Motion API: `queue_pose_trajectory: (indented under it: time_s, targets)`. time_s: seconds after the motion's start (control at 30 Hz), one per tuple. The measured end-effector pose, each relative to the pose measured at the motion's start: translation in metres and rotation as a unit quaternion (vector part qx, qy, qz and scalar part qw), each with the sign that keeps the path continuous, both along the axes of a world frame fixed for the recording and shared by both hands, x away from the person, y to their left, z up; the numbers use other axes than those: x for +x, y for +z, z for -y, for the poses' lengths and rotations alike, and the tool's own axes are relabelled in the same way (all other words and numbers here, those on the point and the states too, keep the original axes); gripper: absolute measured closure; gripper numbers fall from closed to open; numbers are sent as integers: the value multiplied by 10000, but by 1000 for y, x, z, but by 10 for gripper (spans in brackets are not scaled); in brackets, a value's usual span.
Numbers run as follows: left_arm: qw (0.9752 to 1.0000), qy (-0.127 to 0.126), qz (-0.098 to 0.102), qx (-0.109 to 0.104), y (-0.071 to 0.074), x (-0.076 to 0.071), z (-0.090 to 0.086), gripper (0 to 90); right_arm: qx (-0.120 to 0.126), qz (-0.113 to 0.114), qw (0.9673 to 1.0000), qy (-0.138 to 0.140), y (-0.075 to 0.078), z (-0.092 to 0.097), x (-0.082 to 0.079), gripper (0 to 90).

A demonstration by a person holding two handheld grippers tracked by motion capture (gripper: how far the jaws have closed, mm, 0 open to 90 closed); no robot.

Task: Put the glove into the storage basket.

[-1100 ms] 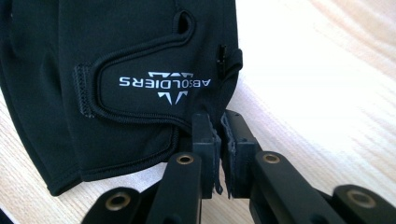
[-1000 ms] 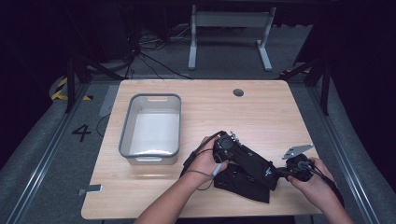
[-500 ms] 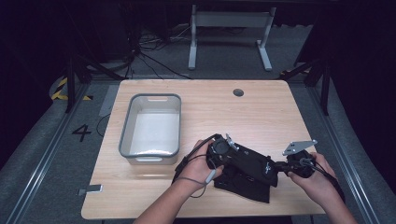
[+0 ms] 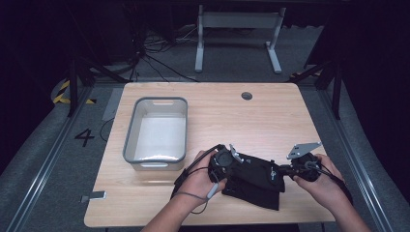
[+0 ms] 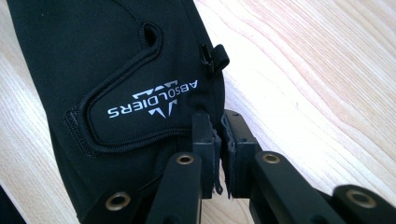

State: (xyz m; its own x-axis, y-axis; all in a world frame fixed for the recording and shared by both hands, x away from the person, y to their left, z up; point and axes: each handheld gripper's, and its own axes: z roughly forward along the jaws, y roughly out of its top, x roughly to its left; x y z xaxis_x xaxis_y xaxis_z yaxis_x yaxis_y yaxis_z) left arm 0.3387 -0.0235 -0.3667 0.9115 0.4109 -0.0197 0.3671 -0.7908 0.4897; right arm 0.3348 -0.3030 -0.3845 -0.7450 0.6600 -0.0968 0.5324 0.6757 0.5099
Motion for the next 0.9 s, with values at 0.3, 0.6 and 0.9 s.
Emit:
queue_pose_trajectory:
  time_s: [0.3, 0.6, 0.9]
  targets:
    - [9986, -183, -351, 355, -10, -1, 2, 874, -31, -196, 9997, 132, -3, -5, -1, 849]
    - [9959, -346, -584, 593, -18, 1, 8, 874, -51, -411, 9990, 158, -9, -4, -2, 848]
    - [9944, -423, -650, 714, -20, 1, 8, 873, -73, -425, 9989, 162, -12, -7, -3, 848]
